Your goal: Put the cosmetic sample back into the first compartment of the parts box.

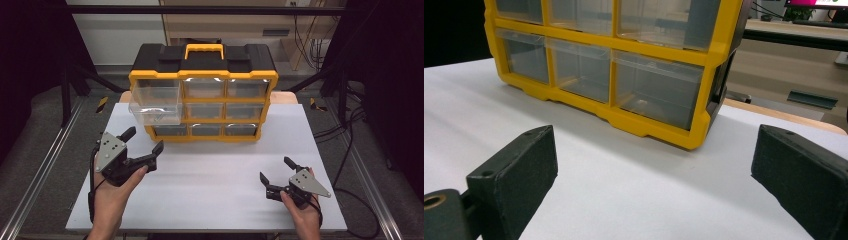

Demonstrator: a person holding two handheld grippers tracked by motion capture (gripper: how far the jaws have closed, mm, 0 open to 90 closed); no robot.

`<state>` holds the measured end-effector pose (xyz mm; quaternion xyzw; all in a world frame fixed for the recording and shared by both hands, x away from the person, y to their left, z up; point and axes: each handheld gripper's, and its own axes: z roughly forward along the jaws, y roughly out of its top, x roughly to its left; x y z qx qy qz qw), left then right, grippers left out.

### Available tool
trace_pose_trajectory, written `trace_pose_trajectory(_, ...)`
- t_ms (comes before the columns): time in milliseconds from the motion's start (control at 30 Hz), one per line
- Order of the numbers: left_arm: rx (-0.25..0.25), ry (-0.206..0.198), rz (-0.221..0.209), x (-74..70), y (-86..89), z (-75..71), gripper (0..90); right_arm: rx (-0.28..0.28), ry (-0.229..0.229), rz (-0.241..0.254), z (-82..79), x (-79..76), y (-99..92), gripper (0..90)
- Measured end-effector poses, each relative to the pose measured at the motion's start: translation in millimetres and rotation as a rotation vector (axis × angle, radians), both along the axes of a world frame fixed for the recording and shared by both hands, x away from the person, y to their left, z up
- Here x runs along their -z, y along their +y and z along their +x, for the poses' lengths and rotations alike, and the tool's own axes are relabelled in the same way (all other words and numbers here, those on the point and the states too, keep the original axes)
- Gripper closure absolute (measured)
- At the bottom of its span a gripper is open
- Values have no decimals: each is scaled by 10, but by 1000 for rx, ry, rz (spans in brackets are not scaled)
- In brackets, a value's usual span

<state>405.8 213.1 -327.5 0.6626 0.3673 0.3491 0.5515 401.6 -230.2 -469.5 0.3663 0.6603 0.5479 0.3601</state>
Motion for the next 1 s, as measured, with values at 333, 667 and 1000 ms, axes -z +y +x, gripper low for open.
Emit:
trace_pose_trajectory(333, 13, 32, -16, 85, 4, 9, 187, -1, 0, -2, -1, -1, 0, 47)
trace_pose_trajectory(667, 52, 53, -9, 106, -31, 0, 358, -3, -2, -10, 5, 4, 2, 48)
trace_pose_trajectory(1000, 82, 76, -17, 140, -37, -19, 540, -4, -1, -11, 4, 3, 5, 47)
